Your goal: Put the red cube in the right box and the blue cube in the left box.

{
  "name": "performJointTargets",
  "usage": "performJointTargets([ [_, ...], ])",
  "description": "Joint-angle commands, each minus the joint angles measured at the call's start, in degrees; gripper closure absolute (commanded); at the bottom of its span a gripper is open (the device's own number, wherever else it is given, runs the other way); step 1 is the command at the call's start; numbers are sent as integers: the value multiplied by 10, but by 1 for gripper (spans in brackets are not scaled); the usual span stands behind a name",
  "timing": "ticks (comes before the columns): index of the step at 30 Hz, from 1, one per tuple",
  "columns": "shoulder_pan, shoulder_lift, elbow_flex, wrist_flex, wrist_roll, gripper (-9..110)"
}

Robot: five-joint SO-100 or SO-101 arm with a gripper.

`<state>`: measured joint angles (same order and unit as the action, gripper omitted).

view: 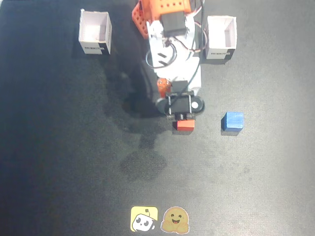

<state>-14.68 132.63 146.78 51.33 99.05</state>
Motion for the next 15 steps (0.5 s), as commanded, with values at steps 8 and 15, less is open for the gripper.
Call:
performJointTargets([
  [8, -27, -58, -31, -69, 28, 82],
  [15, -38, -87, -32, -89, 33, 77],
])
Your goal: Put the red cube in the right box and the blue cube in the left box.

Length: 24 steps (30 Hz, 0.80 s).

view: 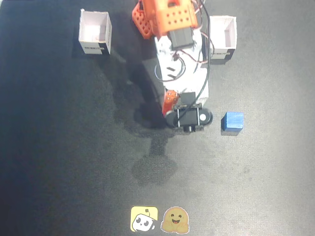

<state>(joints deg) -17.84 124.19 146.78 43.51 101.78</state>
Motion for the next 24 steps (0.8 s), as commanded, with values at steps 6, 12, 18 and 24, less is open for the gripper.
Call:
performJointTargets([
  [6, -10, -33, -35, -25, 13, 77],
  [12, -14, -49, -33, -40, 18, 77],
  [18, -18, -71, -35, -55, 25, 77],
  [24, -24, -119, -53, -65, 37, 77],
])
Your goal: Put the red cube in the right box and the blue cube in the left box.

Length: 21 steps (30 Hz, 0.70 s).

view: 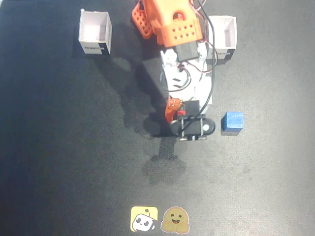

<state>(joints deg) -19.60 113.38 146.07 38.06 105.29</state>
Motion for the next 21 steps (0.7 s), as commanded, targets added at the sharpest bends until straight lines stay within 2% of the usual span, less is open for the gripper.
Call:
performJointTargets([
  [1, -6, -21, -49, -14, 3, 77],
  [9, -7, -59, -48, -47, 6, 79],
  [21, -4, -86, -38, -77, 9, 87],
])
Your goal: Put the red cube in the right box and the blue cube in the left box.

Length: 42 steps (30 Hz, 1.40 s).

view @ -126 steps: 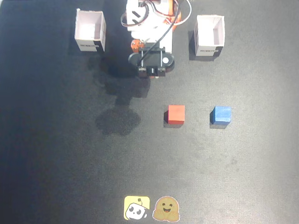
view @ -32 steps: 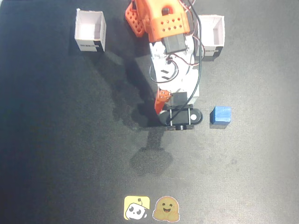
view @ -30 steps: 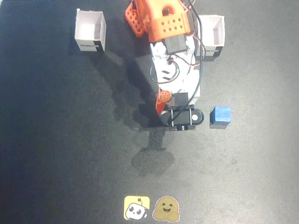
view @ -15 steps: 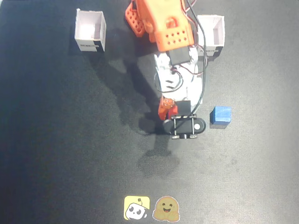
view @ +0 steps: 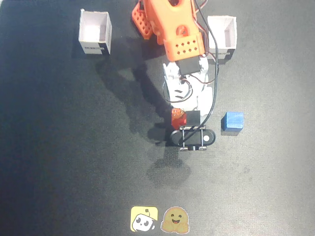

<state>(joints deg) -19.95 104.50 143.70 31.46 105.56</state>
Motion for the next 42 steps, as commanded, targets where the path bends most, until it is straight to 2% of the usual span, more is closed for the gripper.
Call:
performJointTargets([
  [1, 0, 4, -12, -12, 4, 88],
  [7, 1, 12, -18, 8, 4, 91],
  [11, 4, 43, -37, 62, -3, 90],
  [20, 79, 70, -123, 186, -99, 90],
  [27, 185, 94, -129, 226, -156, 90],
  [42, 472, 160, -108, 274, -180, 90],
])
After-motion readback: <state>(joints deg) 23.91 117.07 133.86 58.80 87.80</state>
